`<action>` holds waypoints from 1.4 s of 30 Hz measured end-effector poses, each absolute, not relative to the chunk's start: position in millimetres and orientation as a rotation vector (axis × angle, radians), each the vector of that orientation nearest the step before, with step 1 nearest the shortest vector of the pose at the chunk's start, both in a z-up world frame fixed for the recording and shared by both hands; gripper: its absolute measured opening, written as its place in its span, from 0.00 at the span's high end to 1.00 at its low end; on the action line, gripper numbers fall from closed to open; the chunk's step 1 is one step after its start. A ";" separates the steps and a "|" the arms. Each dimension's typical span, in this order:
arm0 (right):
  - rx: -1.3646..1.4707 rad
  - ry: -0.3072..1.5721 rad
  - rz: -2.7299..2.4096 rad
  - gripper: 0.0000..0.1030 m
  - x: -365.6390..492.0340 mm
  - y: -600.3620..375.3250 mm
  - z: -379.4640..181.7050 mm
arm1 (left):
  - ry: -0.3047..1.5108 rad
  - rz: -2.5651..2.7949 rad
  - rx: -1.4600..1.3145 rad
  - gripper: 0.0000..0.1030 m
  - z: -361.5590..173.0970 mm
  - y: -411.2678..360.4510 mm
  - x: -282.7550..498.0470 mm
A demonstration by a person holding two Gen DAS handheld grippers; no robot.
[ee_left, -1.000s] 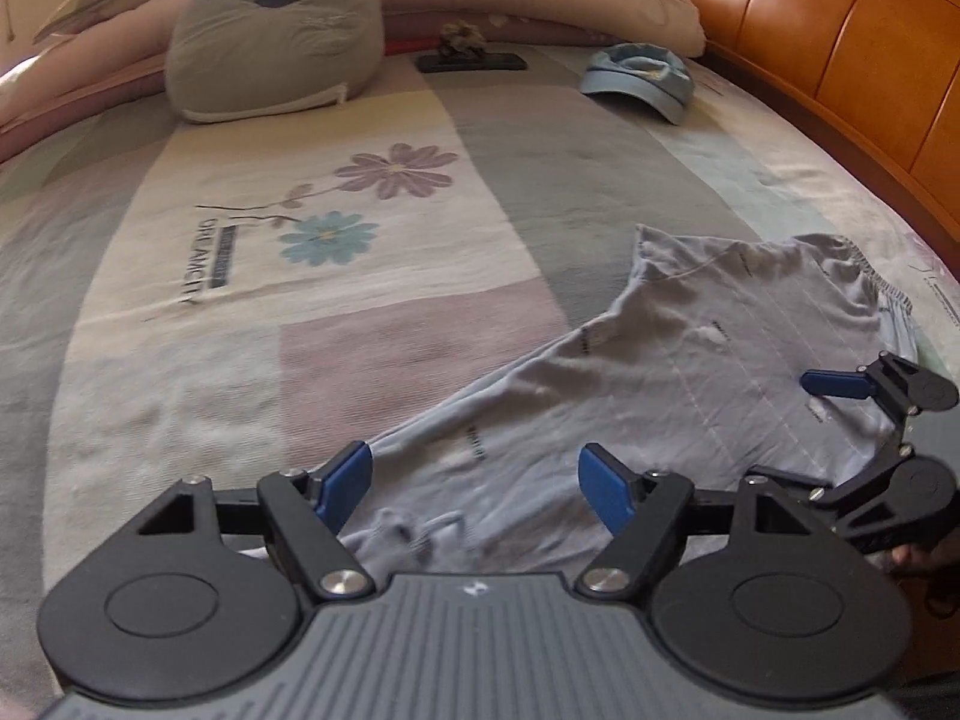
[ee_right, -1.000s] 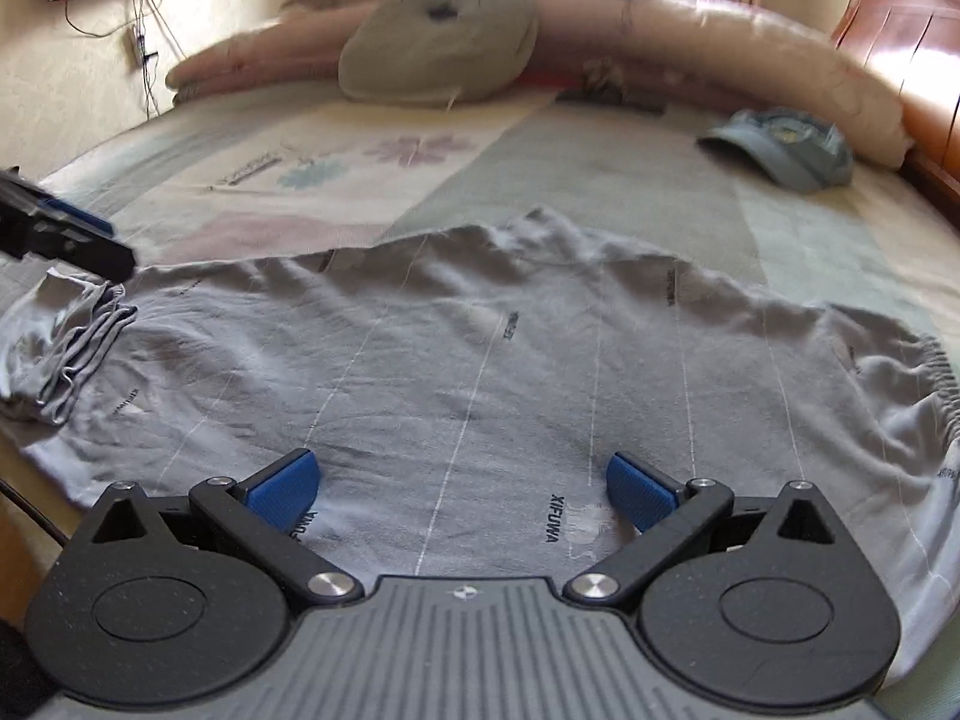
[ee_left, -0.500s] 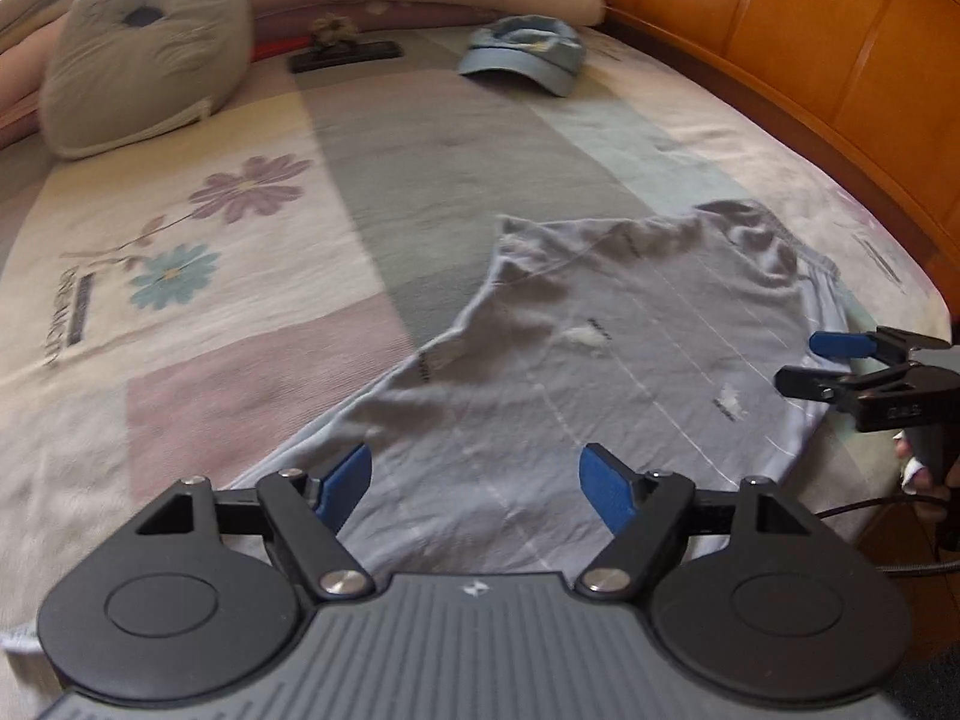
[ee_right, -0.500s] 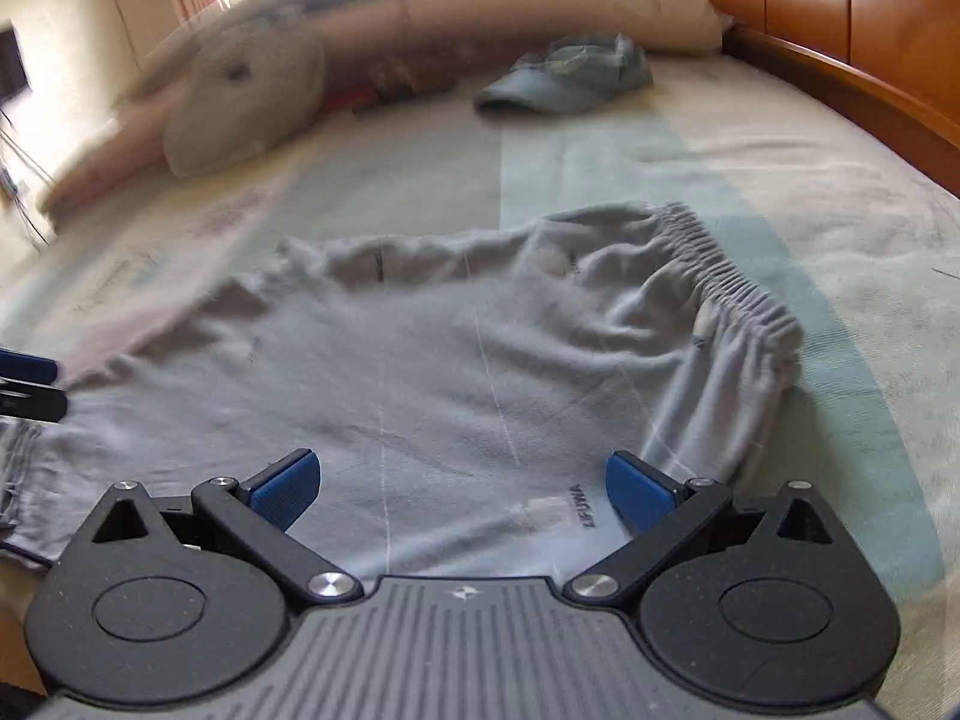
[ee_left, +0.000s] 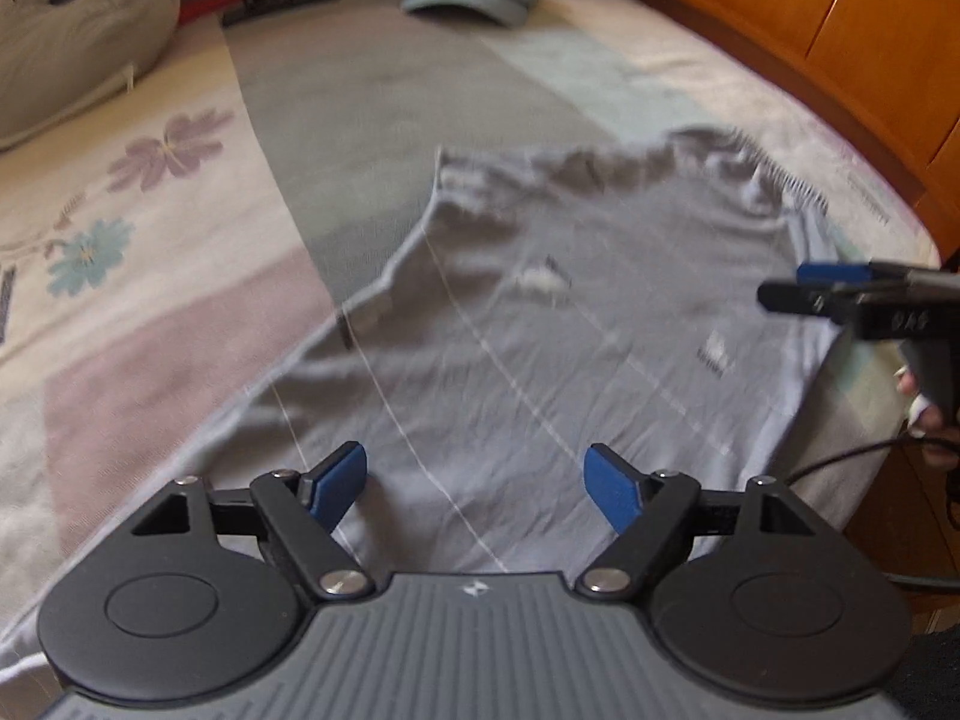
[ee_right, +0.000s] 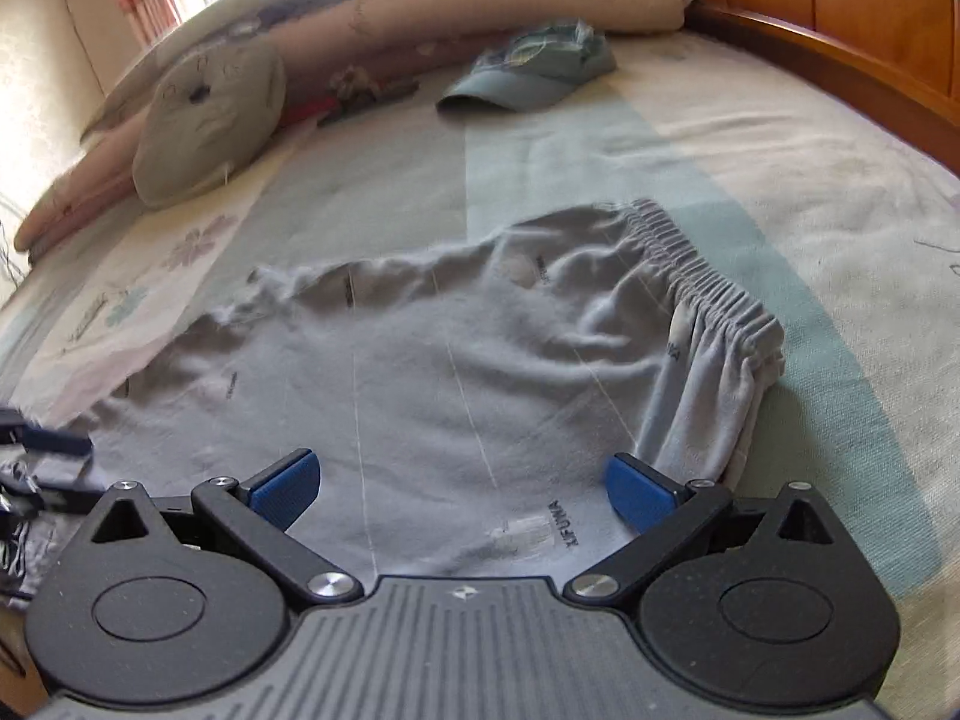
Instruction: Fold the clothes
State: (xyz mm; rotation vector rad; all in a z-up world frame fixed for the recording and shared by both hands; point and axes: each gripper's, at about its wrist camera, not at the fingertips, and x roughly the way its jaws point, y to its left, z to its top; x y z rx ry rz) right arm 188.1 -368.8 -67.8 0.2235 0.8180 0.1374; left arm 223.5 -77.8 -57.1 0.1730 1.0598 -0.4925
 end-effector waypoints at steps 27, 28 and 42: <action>0.670 0.762 0.057 0.00 151.9 -450.3 -52.8 | 0.984 -0.508 0.155 0.15 -32.3 -66.4 225.0; 0.740 0.773 0.059 0.00 153.7 -461.4 -58.6 | 0.983 -0.516 0.154 0.15 -31.9 -68.5 223.0; 1.042 0.738 0.207 0.00 225.6 -509.6 -95.5 | 0.970 -0.494 0.106 0.15 -25.5 -76.1 212.0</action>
